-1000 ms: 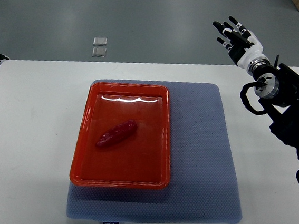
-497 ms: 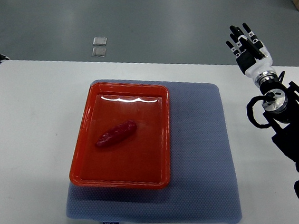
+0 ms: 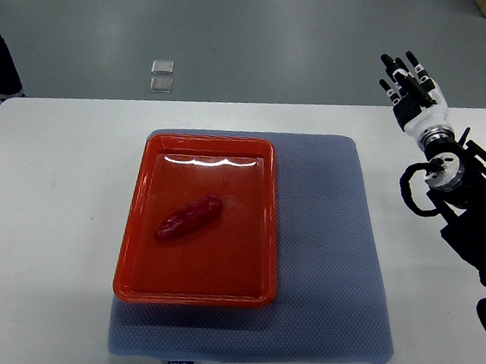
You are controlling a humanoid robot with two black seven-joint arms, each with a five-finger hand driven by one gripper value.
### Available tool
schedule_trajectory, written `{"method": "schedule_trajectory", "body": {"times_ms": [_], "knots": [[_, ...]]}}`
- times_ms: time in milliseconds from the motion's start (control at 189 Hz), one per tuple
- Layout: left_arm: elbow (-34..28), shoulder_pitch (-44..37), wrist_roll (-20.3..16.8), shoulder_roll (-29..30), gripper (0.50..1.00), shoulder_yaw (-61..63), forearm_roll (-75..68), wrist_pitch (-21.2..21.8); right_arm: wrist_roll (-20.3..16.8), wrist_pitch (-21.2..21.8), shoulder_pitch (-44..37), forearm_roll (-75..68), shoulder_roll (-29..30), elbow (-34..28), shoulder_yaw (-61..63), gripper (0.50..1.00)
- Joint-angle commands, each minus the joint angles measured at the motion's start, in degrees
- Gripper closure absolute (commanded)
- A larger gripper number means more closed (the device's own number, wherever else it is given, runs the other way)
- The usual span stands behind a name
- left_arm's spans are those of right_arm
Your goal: Place red pepper on red tray
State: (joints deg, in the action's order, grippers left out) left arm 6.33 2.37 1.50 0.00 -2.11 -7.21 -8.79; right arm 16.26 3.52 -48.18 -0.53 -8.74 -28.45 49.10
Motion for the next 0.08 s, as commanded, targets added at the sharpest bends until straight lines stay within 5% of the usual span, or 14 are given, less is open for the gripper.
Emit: {"method": "schedule_trajectory", "body": {"times_ms": [0, 79], "knots": [[0.0, 0.0, 0.0, 0.0, 0.5, 0.0, 0.0, 0.0, 0.0, 0.0, 0.1, 0.09, 0.66, -0.03, -0.06, 0.579], [0.0, 0.0, 0.0, 0.0, 0.5, 0.0, 0.0, 0.0, 0.0, 0.0, 0.1, 0.09, 1.1, -0.03, -0.06, 0.576]]}}
